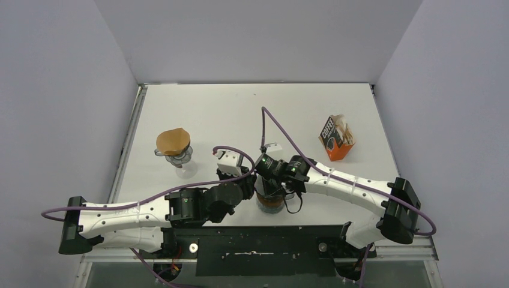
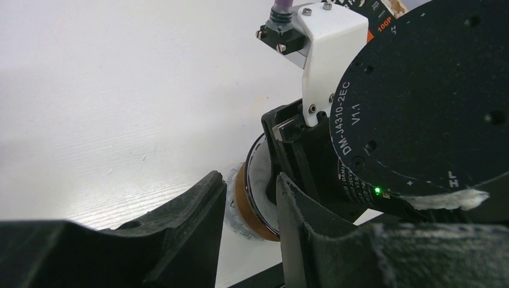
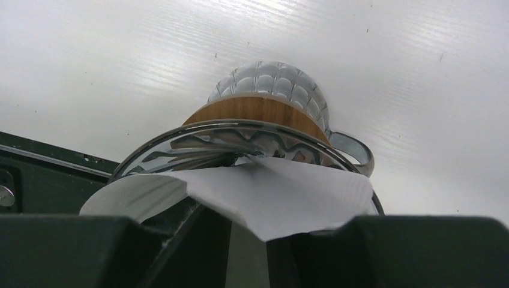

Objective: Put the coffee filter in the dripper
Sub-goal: Place the coffee filter in the coffee dripper.

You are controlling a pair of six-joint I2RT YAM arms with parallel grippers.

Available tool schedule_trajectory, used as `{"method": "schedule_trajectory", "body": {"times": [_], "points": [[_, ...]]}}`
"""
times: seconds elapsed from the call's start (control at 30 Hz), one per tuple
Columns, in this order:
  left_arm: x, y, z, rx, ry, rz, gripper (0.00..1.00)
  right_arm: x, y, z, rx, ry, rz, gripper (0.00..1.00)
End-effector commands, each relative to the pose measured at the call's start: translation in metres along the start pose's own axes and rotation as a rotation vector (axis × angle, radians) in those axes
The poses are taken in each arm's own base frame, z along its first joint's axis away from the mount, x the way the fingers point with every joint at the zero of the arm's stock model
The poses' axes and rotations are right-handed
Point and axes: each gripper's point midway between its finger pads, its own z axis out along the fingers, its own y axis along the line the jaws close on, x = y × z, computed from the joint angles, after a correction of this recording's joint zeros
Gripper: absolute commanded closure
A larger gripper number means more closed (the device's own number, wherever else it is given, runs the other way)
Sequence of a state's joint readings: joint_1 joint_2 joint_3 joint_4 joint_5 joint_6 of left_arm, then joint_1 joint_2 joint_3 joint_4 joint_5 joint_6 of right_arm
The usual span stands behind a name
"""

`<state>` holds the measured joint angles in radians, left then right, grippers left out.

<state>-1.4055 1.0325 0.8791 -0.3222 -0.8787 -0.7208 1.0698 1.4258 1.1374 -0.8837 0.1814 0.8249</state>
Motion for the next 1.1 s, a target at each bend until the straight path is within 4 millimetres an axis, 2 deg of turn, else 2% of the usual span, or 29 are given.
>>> {"method": "schedule_trajectory", "body": {"times": [0.0, 0.2, 0.57, 0.83, 1.07], "points": [[-0.005, -0.008, 0.002, 0.021, -0.012, -0.019, 0.65, -0.018, 0.004, -0.016, -0.005, -0.072, 0.023, 0.72], [0.000, -0.010, 0.005, 0.039, 0.000, -0.030, 0.65, -0.018, 0.003, -0.019, -0.009, -0.077, 0.030, 0.73], [0.005, -0.012, 0.015, 0.088, 0.045, -0.077, 0.65, -0.021, 0.006, -0.026, -0.033, -0.099, 0.047, 1.00], [0.005, -0.020, 0.018, 0.130, 0.061, -0.083, 0.65, -0.022, 0.006, -0.029, -0.037, -0.103, 0.045, 1.00], [0.014, -0.023, 0.024, 0.145, 0.095, -0.071, 0.66, -0.022, 0.006, -0.030, -0.041, -0.105, 0.046, 0.89]]}}
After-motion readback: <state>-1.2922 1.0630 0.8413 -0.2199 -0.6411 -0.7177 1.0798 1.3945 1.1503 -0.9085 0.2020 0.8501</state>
